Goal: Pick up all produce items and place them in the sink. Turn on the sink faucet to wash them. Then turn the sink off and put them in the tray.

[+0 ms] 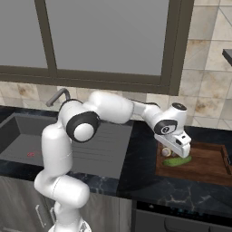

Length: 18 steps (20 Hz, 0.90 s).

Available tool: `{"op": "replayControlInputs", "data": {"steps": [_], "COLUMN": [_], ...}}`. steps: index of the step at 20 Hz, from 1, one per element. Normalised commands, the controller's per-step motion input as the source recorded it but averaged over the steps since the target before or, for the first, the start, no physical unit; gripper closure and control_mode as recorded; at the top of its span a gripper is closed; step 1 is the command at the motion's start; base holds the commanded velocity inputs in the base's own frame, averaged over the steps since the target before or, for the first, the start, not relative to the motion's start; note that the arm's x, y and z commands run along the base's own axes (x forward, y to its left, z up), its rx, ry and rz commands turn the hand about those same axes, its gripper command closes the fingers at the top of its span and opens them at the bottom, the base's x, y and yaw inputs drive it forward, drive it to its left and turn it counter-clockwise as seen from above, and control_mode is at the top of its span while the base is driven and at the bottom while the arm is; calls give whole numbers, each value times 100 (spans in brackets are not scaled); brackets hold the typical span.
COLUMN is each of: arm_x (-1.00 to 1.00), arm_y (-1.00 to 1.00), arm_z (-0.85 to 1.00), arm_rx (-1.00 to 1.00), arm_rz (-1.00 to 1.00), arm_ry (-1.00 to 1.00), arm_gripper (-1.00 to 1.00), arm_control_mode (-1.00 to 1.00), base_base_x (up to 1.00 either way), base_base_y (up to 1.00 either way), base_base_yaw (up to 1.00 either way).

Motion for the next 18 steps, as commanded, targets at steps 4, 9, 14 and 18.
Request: {"op": "replayControlInputs", "data": {"steps": [4, 9, 14, 18], "arm_x": [2, 1, 2, 11], "arm_y": [1, 5, 7, 12], "arm_z": [-18, -15, -19, -9], "arm_rx": [0, 0, -1, -5], "arm_rz": [0, 0, 0, 0], "arm_ry": [-3, -6, -11, -5], "arm_gripper": [100, 100, 100, 100], "arm_control_mode": [-100, -100, -100, -100], "base_base_x": [0, 0, 0, 0], "base_base_y": [0, 0, 0, 0], "base_base_yaw": [0, 0, 0, 0]}}
